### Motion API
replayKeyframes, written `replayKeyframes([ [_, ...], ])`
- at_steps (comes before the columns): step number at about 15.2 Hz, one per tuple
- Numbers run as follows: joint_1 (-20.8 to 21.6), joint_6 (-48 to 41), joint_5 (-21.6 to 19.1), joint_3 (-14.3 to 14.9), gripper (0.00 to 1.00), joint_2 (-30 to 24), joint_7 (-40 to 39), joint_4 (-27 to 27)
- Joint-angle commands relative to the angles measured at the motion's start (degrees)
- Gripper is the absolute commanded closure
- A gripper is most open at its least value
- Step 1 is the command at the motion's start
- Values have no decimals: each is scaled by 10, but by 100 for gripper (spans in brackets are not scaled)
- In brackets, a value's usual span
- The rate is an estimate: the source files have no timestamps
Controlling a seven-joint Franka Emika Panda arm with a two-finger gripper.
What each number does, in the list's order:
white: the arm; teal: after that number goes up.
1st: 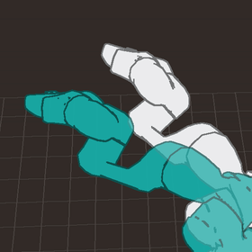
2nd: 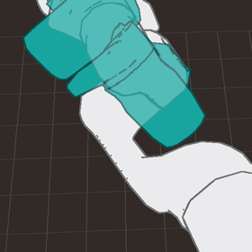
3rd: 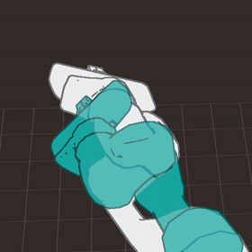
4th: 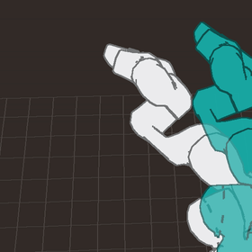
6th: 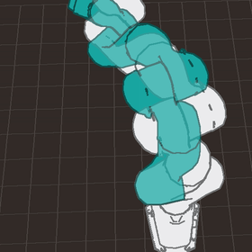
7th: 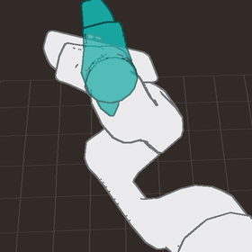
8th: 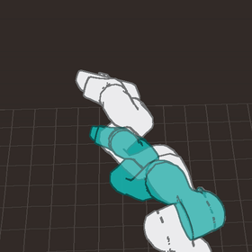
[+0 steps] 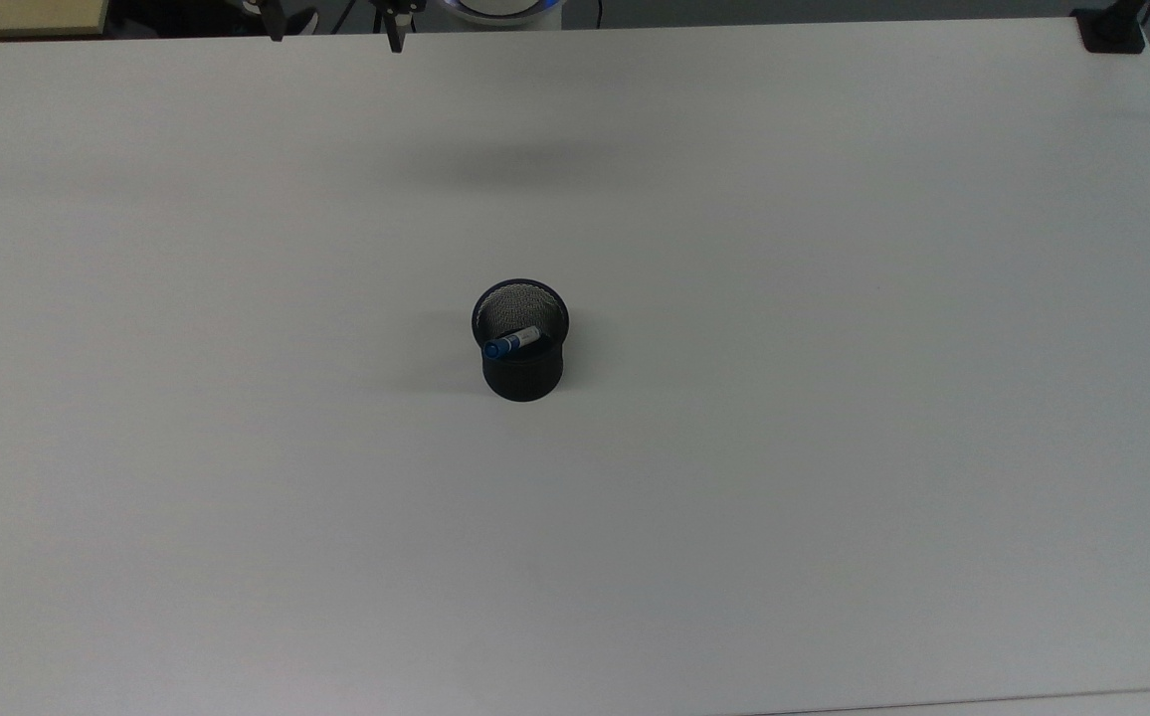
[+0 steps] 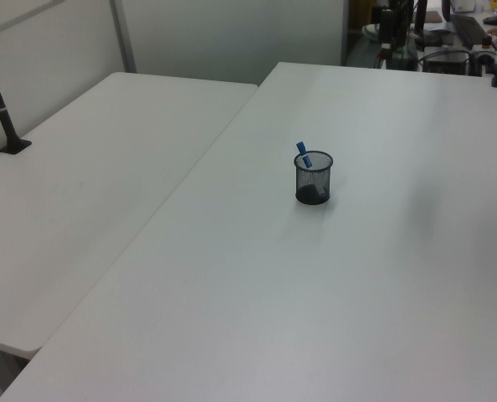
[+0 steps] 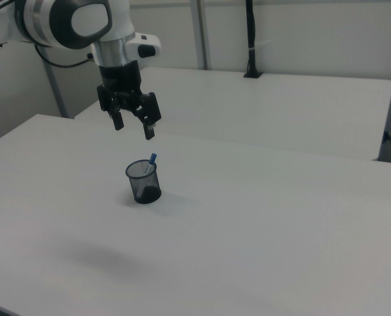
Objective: Remove the marker
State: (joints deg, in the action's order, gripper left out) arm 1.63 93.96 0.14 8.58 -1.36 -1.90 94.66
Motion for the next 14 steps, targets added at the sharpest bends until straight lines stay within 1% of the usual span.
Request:
replayKeyframes([
  [1,-5,-19,-4,-1,0,-1,-2,-9],
  [14,-5,-17,-3,-1,0,1,-3,-6],
])
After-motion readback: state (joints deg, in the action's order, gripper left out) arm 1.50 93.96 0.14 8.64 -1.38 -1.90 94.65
